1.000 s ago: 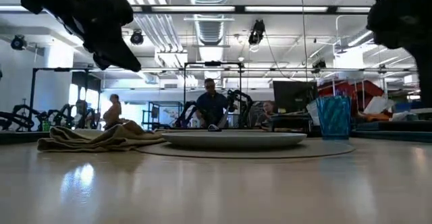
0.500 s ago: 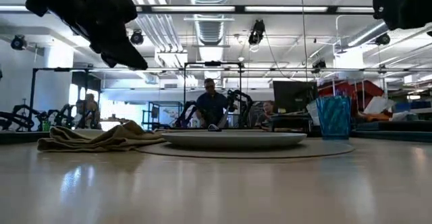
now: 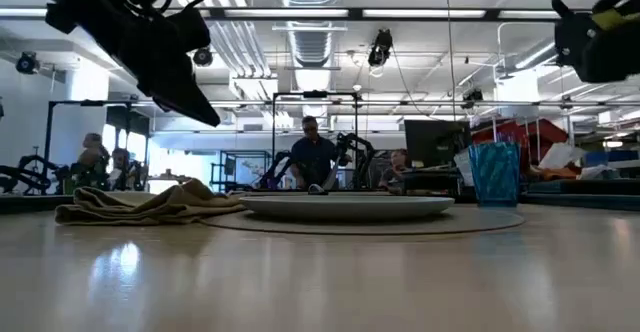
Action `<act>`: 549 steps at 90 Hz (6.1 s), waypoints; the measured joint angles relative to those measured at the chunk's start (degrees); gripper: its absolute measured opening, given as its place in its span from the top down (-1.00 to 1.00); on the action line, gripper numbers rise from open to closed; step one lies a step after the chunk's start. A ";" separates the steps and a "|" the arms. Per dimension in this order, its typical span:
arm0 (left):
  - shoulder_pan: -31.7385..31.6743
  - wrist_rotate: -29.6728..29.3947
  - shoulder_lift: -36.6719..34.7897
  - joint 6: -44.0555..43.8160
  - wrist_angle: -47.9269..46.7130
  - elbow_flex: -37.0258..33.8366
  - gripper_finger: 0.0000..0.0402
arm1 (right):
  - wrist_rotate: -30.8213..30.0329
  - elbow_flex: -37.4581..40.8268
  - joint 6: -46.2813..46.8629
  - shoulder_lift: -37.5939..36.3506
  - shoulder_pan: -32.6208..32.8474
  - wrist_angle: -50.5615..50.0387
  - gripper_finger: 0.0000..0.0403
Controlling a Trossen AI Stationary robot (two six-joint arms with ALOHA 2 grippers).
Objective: Set table place
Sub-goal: Put the orange fork on the top of the brown table napkin, then put the orange spoon on the grey tablemat to the right of the white plate
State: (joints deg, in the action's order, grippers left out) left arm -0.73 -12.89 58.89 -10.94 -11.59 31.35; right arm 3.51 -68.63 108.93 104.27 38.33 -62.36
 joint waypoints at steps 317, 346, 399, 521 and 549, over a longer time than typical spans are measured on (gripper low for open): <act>7.50 -4.04 -14.73 -9.57 -29.54 7.25 0.86 | -22.48 -57.76 -44.14 39.45 -35.11 33.36 0.54; 8.83 -2.15 -14.55 -13.88 -27.86 3.40 0.86 | -22.29 -57.95 -60.03 27.62 -29.46 -5.50 0.57; 10.13 8.03 -8.71 -14.10 4.40 -7.51 0.87 | -7.05 -16.35 -10.65 1.74 -3.01 -23.20 0.74; 10.86 7.47 -3.43 -4.55 9.03 0.11 0.87 | -1.02 22.01 15.02 -11.00 11.30 8.74 0.92; 11.10 7.44 -3.45 -4.70 8.80 0.07 0.87 | -0.77 18.84 17.50 -12.72 10.84 0.86 0.99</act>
State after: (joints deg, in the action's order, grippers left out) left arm 10.37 -5.45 55.44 -15.64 -2.79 31.42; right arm 2.74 -49.79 126.42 91.55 49.17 -61.50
